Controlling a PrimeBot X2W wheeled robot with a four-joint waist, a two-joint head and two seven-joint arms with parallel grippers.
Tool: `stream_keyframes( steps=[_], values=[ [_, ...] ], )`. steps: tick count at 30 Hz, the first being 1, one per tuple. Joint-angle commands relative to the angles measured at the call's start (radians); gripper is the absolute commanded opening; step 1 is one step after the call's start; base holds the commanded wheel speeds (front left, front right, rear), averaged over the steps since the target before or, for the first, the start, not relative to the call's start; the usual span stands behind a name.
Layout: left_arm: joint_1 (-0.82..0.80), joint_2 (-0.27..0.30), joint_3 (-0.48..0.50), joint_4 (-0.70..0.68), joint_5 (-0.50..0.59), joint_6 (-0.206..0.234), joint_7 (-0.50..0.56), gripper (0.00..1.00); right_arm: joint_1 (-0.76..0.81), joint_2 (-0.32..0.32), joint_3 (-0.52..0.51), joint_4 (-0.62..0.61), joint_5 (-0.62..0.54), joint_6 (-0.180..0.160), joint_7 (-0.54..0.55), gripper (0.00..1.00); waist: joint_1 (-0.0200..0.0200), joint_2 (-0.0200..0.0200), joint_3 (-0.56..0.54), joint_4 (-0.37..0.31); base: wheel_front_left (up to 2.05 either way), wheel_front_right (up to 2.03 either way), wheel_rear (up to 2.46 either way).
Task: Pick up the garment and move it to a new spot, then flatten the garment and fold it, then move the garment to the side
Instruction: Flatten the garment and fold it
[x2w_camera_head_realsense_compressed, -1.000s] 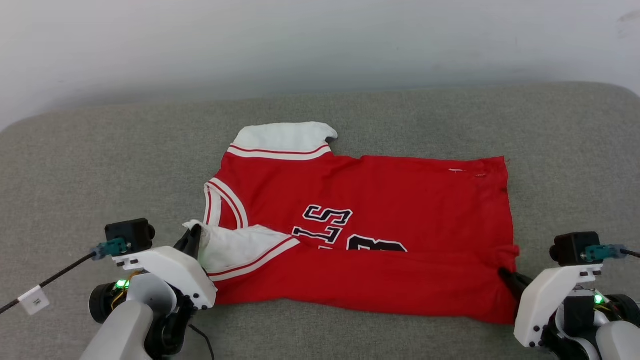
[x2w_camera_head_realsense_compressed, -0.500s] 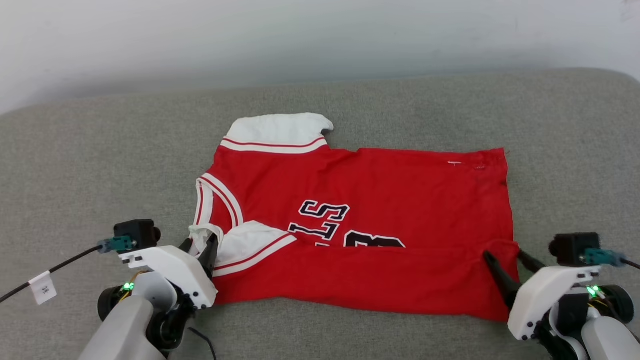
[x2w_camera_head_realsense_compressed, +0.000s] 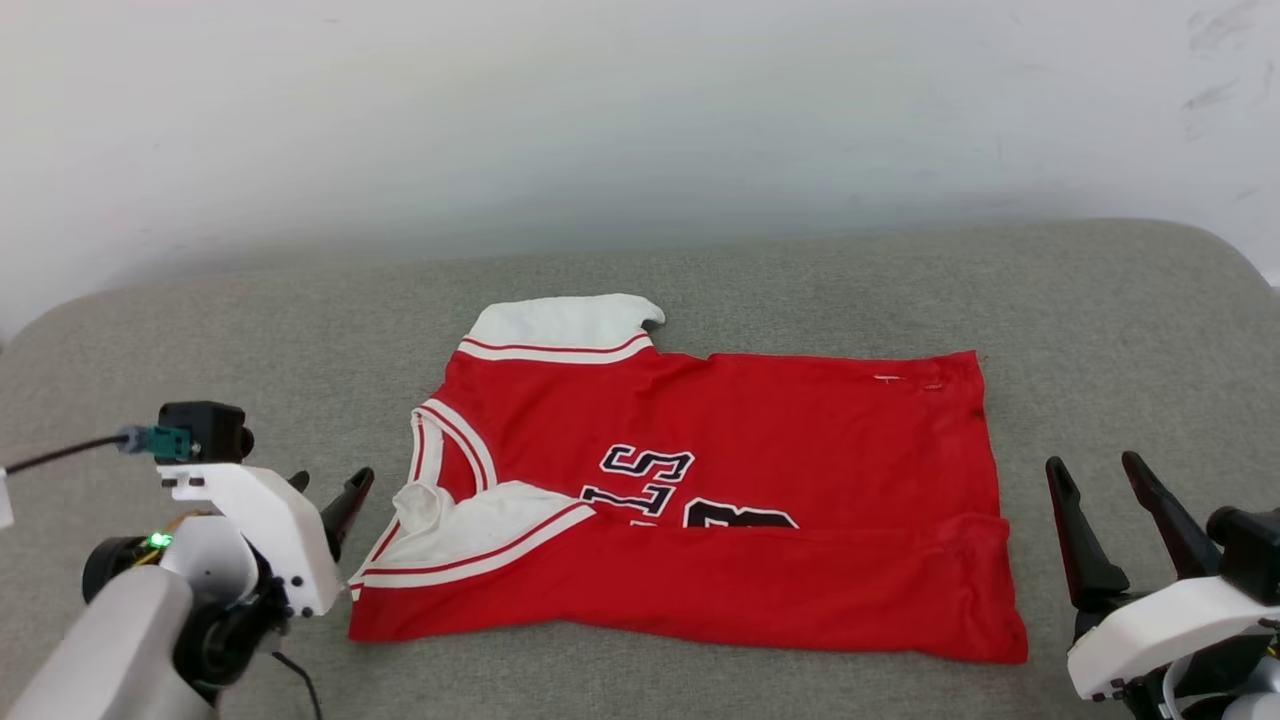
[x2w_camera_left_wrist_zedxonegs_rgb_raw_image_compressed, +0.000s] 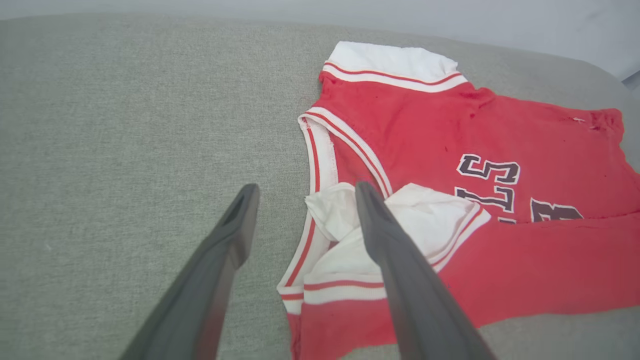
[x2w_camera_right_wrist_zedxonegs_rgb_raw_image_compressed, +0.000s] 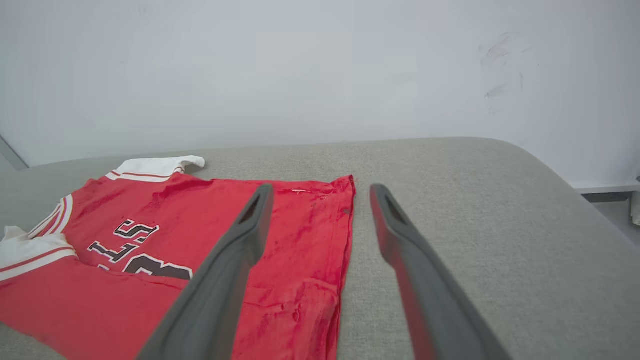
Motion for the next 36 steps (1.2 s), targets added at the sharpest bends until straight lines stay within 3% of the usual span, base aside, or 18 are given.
stream_keyframes(
  steps=[1, 6, 11, 19, 21, 22, 28, 36],
  values=[
    [0.01, 0.03, -0.008, -0.025, -0.014, -0.008, 0.059, 1.0, 0.02, 0.019, -0.008, -0.038, -0.019, 0.0, 0.014, 1.0, 0.0001, 0.0, 0.005, -0.011, 0.0, 0.0, 0.0],
    [0.021, 0.103, -0.017, -0.076, -0.082, -0.002, 0.274, 1.0, 0.037, 0.056, -0.014, -0.132, -0.045, 0.0, 0.055, 1.0, 0.0001, 0.0, 0.054, -0.043, 0.0, 0.0, 0.0],
    [0.039, 0.13, -0.012, -0.094, -0.125, 0.019, 0.365, 1.0, 0.023, 0.077, -0.012, -0.163, -0.049, 0.0, 0.07, 1.0, 0.0001, 0.0, 0.1, -0.072, 0.0, 0.0, 0.0],
    [0.094, 0.088, -0.027, -0.047, -0.187, 0.053, 0.439, 0.98, -0.008, 0.09, -0.004, -0.166, -0.036, 0.0, 0.07, 1.0, 0.0001, 0.0, 0.16, -0.111, 0.0, 0.0, 0.0],
    [0.11, 0.058, -0.036, -0.037, -0.202, 0.054, 0.441, 0.29, -0.016, 0.085, -0.01, -0.166, -0.029, 0.0, 0.076, 1.0, 0.0001, 0.0, 0.164, -0.113, 0.0, 0.0, 0.0],
    [0.117, 0.046, -0.038, -0.031, -0.21, 0.05, 0.442, 0.0, -0.019, 0.081, -0.014, -0.166, -0.024, 0.0, 0.082, 1.0, 0.0001, 0.0, 0.164, -0.113, 0.0, 0.0, 0.0],
    [0.106, 0.026, -0.027, -0.028, -0.196, 0.027, 0.365, 0.0, -0.025, 0.043, -0.053, -0.15, 0.064, 0.0, 0.226, 1.0, 0.0001, 0.0, 0.147, -0.094, 0.0, 0.0, 0.0],
    [0.052, 0.054, -0.012, -0.112, -0.126, 0.037, 0.267, 0.0, -0.057, -0.044, -0.104, -0.102, 0.164, 0.0, 0.721, 1.0, 0.0001, 0.0, 0.126, -0.04, 0.0, 0.0, 0.0]
  ],
)
